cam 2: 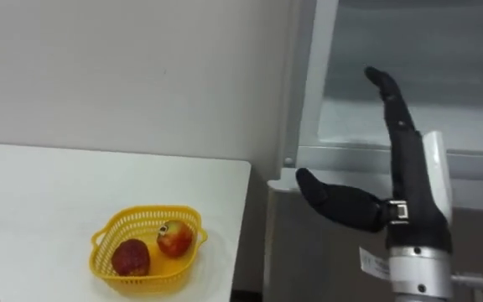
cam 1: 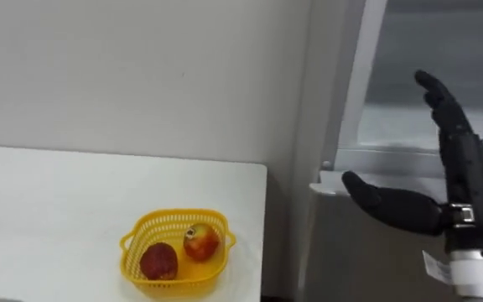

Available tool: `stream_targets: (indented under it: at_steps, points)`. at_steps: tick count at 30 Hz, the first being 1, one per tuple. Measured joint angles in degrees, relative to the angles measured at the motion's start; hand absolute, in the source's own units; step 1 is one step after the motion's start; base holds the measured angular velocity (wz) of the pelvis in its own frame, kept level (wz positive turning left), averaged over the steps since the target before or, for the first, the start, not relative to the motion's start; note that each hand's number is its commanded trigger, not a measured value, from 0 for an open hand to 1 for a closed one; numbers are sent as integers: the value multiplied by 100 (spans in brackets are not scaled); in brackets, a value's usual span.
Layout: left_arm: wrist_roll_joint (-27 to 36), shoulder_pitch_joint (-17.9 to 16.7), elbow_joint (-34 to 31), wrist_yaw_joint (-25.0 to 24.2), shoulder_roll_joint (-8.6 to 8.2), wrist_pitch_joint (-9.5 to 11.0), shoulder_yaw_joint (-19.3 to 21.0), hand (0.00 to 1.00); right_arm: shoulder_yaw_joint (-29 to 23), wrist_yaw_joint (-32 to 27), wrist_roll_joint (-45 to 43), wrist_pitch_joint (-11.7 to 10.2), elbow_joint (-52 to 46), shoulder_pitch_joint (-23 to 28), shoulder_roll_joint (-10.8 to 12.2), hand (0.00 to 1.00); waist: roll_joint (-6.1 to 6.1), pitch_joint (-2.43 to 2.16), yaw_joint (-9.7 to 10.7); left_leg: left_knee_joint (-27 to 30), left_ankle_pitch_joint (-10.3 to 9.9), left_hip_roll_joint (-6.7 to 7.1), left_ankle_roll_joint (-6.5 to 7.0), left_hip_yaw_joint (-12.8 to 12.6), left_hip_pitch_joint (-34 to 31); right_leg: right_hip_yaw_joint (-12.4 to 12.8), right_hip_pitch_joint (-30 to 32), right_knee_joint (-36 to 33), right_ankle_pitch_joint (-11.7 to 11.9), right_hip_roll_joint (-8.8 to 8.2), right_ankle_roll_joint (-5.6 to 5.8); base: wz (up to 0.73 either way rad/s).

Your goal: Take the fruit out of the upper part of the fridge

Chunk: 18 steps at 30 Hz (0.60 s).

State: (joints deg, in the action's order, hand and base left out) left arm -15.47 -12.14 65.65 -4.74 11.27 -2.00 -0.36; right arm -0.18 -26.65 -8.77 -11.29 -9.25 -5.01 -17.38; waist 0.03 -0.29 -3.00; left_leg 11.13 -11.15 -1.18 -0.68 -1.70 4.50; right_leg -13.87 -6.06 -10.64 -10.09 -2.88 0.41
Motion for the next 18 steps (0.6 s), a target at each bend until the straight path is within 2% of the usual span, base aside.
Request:
stream_targets:
  at_steps: [1, 4, 7, 11, 15, 17, 18]
  points:
    - [7, -24, 4, 64, 6, 0, 0, 0, -46, -138, -8, -6, -59, 220, 13, 0, 6, -9, 55, -24, 0, -3, 0, -21, 22, 25, -4, 1, -4, 5, 3, -7]
    - [4, -53, 18, 176, -32, 4, -1, 0, -201, -406, -38, -11, -72, 518, 85, 0, -17, 2, 223, -48, 1, -13, -1, -165, 19, 141, 63, -2, -13, 13, 8, -18]
    - [15, -18, 73, 189, -40, 3, -2, 0, -440, -728, -46, -11, -117, 698, 152, 0, -101, -1, 290, -70, 1, -15, 0, -315, 35, 275, 112, -3, -19, 19, 19, -20]
    - [29, 11, 67, 192, -35, -44, -93, 0, -522, -1007, -49, -17, -122, 1010, 161, 0, -203, -23, 432, -83, -2, -17, -1, -410, 84, 320, 120, -3, -19, 14, 21, -9]
    - [27, 109, 76, 192, -37, -73, -101, 0, -555, -1129, -116, -13, -120, 1278, 169, 0, -137, -7, 437, -197, -19, -32, 9, -444, 120, 359, 131, 2, -19, 40, 22, -6]
    - [27, 136, 72, 192, -54, -75, -102, 0, -552, -1124, -240, 7, -111, 1419, 230, 0, -87, 27, 430, -218, -19, -33, 10, -448, 119, 368, 149, -1, -19, 44, 22, 0]
    - [26, 136, 69, 192, -58, -75, -102, 0, -551, -1122, -275, 9, -108, 1444, 253, 0, -76, 28, 433, -224, -19, -33, 10, -451, 118, 370, 155, 0, -19, 45, 22, 0]
